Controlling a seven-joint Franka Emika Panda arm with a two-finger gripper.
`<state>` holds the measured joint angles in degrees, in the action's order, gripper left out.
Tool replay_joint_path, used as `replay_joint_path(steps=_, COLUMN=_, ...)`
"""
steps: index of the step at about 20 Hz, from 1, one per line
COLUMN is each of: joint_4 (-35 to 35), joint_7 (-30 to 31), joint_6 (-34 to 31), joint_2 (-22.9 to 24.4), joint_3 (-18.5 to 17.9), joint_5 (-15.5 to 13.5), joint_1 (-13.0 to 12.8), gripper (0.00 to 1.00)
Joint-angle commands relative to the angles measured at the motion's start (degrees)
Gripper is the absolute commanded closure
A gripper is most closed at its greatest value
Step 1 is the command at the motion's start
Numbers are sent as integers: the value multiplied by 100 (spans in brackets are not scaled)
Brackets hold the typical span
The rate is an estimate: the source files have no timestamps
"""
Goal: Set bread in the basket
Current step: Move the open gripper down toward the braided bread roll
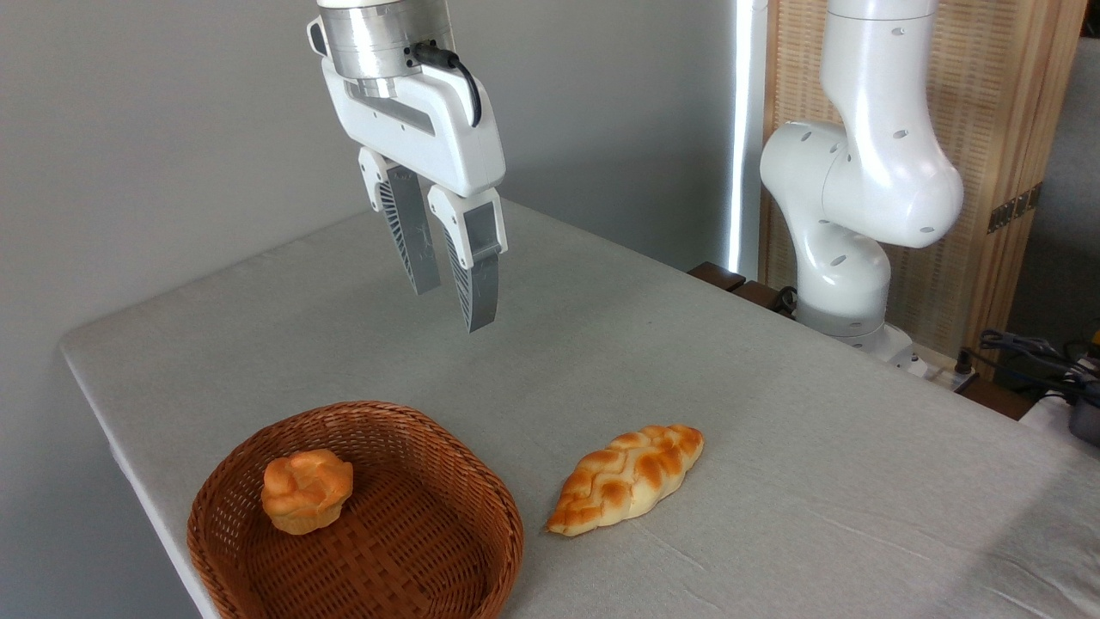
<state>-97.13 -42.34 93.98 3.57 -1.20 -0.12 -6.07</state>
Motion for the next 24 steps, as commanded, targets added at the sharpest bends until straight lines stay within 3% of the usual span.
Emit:
replay_joint_path(steps=1, joint_4=80, joint_7=-2, joint_6=59, joint_2=-40, joint_3=-30, joint_5=-67, joint_1=18, gripper=0)
replay_joint_path(steps=15, joint_4=-59, joint_7=15, joint_6=112, joint_2=30, joint_3=-65, joint_5=-49, joint_1=18, gripper=0)
replay_joint_path(steps=20, joint_4=-691, joint_7=-11, joint_6=208, joint_2=346, joint_3=-100, joint_5=135, joint_1=167, gripper=0)
replay_joint_path(steps=24, joint_4=-1710, joint_7=-37, joint_6=840, joint_2=794, joint_3=-161, joint_5=144, joint_1=316, gripper=0)
